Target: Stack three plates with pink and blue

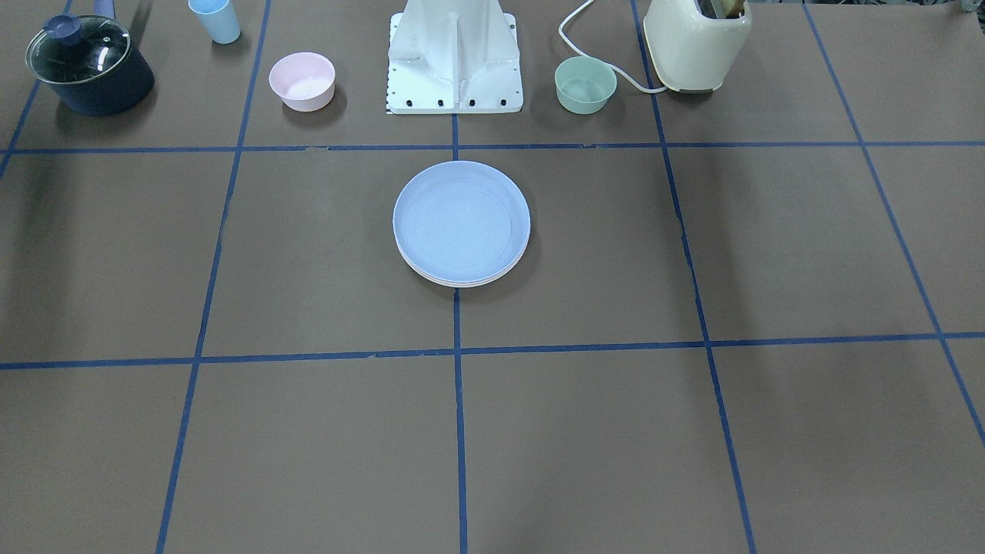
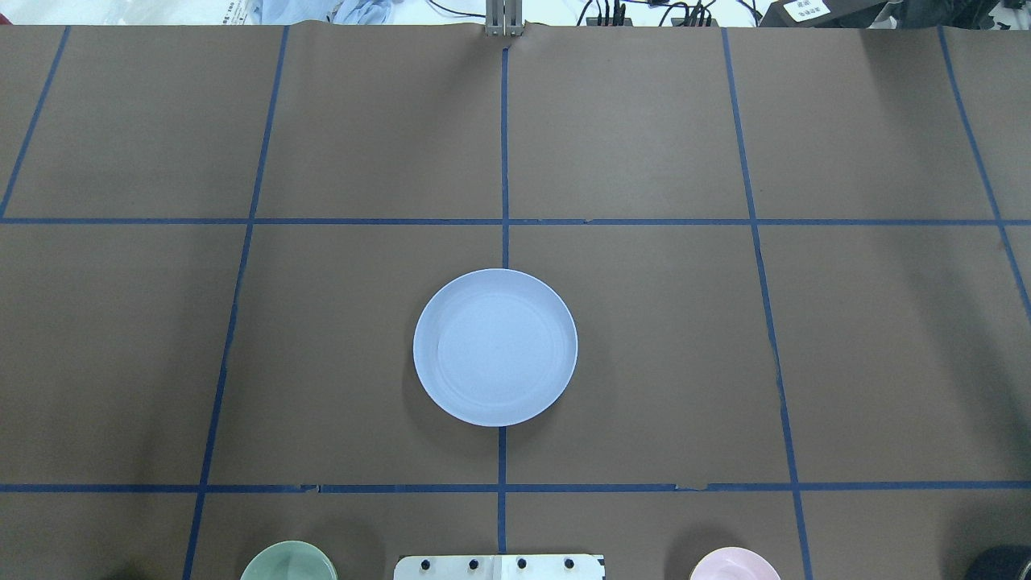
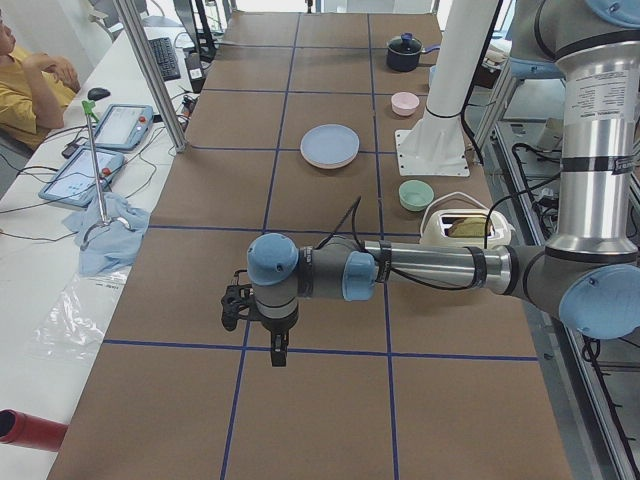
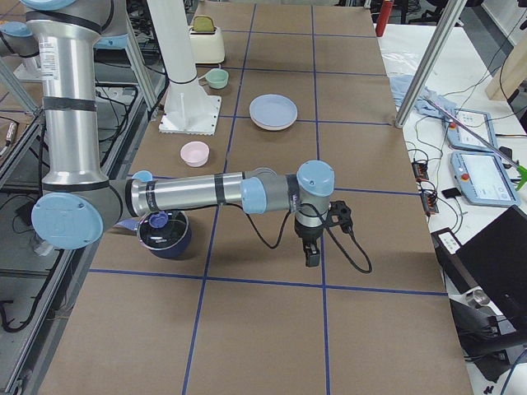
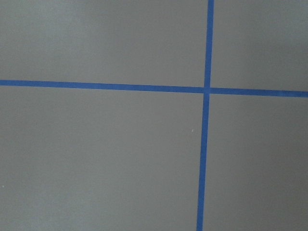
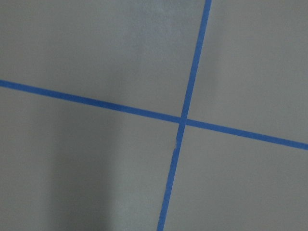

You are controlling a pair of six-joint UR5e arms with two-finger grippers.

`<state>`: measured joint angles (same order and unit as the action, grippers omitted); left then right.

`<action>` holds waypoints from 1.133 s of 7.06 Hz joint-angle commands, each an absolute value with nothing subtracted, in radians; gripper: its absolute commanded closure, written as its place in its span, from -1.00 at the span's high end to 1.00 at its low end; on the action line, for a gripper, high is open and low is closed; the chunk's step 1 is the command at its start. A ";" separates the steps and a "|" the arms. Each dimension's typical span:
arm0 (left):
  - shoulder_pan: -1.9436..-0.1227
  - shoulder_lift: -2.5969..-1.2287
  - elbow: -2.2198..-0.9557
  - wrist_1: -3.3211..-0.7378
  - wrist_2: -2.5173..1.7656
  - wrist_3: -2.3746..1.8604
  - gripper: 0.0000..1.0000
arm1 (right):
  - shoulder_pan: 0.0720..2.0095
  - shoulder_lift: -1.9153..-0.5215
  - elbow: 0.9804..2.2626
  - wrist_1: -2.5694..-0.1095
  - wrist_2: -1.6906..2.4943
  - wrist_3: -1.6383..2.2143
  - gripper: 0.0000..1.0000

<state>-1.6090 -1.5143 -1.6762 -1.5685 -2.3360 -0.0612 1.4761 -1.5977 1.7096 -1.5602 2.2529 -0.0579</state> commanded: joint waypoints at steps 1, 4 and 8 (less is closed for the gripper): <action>-1.608 -1.519 -1.681 -1.585 -2.355 -0.072 1.00 | 1.477 -1.679 1.741 -1.551 2.261 -0.120 1.00; -1.606 -1.519 -1.678 -1.611 -2.353 -0.072 1.00 | 1.477 -1.686 1.749 -1.545 2.260 -0.103 1.00; -1.608 -1.519 -1.678 -1.611 -2.355 -0.074 1.00 | 1.476 -1.686 1.735 -1.543 2.252 -0.103 1.00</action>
